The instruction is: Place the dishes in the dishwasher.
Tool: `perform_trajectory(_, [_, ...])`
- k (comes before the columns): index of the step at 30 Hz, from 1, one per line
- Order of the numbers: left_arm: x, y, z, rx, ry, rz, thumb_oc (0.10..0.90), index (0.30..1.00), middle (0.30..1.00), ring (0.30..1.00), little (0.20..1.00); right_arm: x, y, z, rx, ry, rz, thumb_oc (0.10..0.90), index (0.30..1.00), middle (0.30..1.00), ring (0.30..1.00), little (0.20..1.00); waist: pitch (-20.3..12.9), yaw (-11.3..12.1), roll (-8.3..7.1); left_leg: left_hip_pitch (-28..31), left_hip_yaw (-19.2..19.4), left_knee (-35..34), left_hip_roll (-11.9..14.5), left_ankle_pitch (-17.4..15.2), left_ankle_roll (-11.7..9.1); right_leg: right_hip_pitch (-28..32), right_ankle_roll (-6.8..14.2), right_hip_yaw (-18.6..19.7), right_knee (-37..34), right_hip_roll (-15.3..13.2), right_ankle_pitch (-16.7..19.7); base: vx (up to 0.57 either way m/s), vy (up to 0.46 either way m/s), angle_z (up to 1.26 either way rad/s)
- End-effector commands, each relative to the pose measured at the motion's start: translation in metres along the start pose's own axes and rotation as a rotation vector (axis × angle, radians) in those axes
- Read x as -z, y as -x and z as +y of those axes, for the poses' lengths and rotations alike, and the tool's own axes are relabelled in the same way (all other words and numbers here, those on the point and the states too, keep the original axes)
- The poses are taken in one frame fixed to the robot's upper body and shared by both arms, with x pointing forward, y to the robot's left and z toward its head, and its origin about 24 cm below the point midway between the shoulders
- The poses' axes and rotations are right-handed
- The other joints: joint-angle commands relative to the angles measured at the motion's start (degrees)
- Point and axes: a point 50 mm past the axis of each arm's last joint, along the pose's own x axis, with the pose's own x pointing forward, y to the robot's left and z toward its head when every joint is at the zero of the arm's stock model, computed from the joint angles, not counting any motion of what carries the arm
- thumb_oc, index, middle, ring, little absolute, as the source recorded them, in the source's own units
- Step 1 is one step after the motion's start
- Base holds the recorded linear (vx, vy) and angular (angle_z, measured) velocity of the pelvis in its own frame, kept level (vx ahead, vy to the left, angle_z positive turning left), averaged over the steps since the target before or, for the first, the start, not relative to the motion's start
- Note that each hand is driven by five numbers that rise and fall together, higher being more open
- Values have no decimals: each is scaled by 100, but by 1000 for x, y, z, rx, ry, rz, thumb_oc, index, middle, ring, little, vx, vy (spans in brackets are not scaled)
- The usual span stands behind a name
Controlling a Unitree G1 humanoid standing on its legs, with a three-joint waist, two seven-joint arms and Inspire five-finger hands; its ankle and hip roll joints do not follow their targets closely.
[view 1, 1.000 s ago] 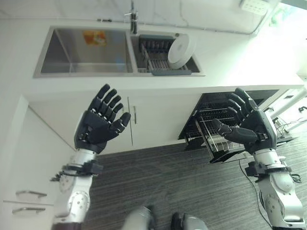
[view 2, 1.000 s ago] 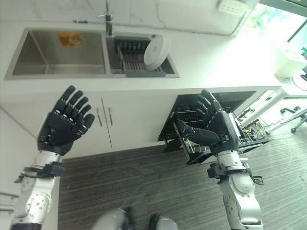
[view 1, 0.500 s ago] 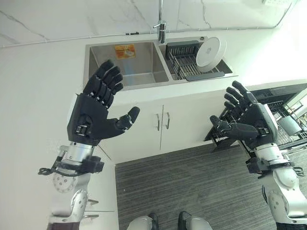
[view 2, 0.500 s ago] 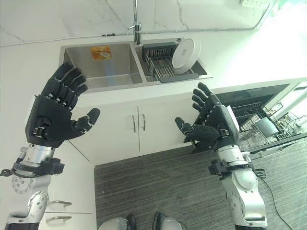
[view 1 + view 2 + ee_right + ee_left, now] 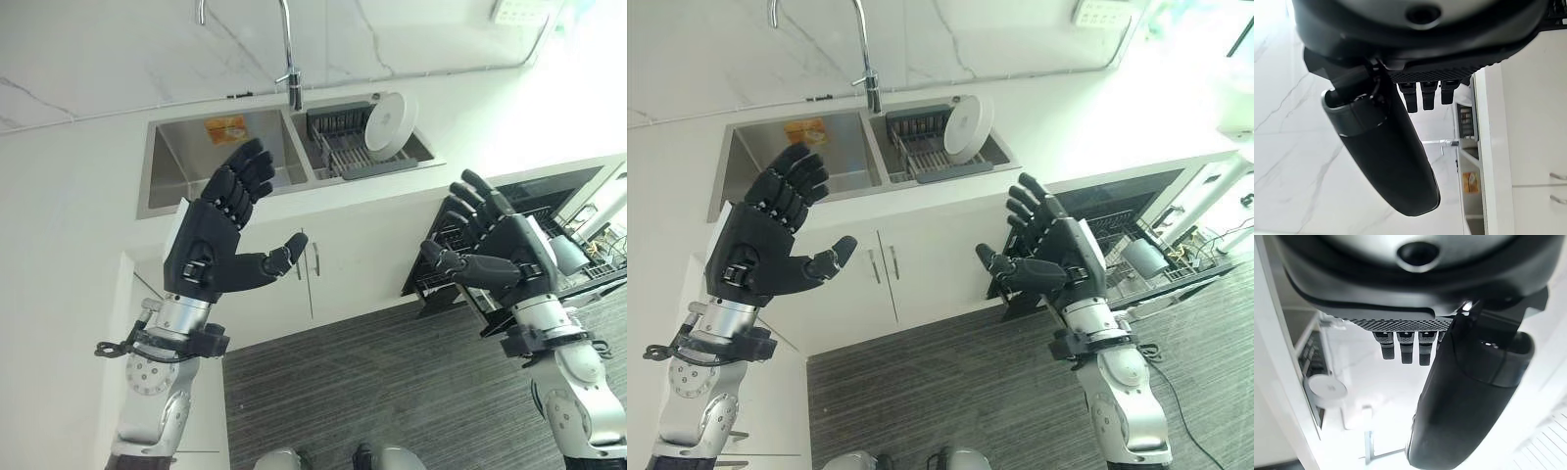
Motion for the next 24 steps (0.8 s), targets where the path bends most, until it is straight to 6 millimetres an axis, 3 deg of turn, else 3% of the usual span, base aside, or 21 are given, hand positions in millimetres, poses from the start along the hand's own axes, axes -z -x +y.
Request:
perform_trajectory(1, [-40,-18,-10,49,-60,-280,800,900,900,900,900,-44,-15,10,-61,17,-253,800,900,900,900,900,-306,-103,164,362,137,-1197,-255,243,116,148,374,-37,-629,233,385,199,90,-5])
perform_trajectory(3, [-40,-18,-11,58,-62,-278,800,900,900,900,900,-42,-20,17,-67,19,-246,800,900,900,900,900,-279,-59,387,-29,271,-1469,-48,72,83,247,437,37,-629,474,313,215,117,0])
perform_trajectory(5, [-41,-19,-13,74,-52,-285,800,900,900,900,900,-42,-18,18,-67,32,-246,800,900,900,900,900,-302,3,508,-515,286,-1469,101,395,-40,383,394,59,-629,666,185,256,119,-12])
perform_trajectory(10, [-47,-23,-16,96,-64,-312,800,900,900,900,900,-48,-11,16,-121,-11,-271,800,900,900,900,900,-529,-1,507,-406,276,-1469,-94,-81,214,659,432,9,-629,679,-131,272,191,-51])
perform_trajectory(16, [-53,-26,-19,165,-85,-342,800,900,900,900,900,-50,-12,20,-125,-45,-294,800,900,900,900,900,-647,90,419,-197,213,-1469,-205,-341,368,749,489,-210,-629,522,-187,187,107,-4])
perform_trajectory(19, [-69,-25,-24,248,-165,-425,800,900,900,900,900,-55,-12,19,-125,-59,-326,800,900,900,900,900,-658,171,376,-136,106,-1469,-261,-453,457,830,575,-356,-629,384,-153,196,125,17])
perform_trajectory(20, [-71,-26,-23,255,-154,-429,800,900,900,900,900,-56,-12,20,-125,-68,-342,800,900,900,900,900,-668,196,368,-102,35,-1469,-301,-494,490,879,620,-411,-629,353,-80,246,150,-1])
perform_trajectory(22, [-70,-25,-20,262,-135,-418,800,900,900,900,900,-57,-13,24,-130,-91,-365,800,900,900,900,900,-684,216,408,-59,-187,-1469,-389,-509,570,1111,854,-558,-629,441,745,207,136,-4])
perform_trajectory(23, [-69,-24,-20,269,-131,-415,800,900,900,900,900,-55,-12,27,-135,-100,-374,800,900,900,900,900,-634,179,485,38,-321,-1469,-367,-538,617,940,964,-606,-127,419,1252,147,133,-7])
perform_trajectory(24, [-67,-23,-21,270,-143,-413,800,900,900,900,900,-54,-12,30,-144,-110,-381,800,900,900,900,900,-571,129,560,134,-380,-1469,-302,-596,650,492,972,-661,334,236,1442,159,66,-3])
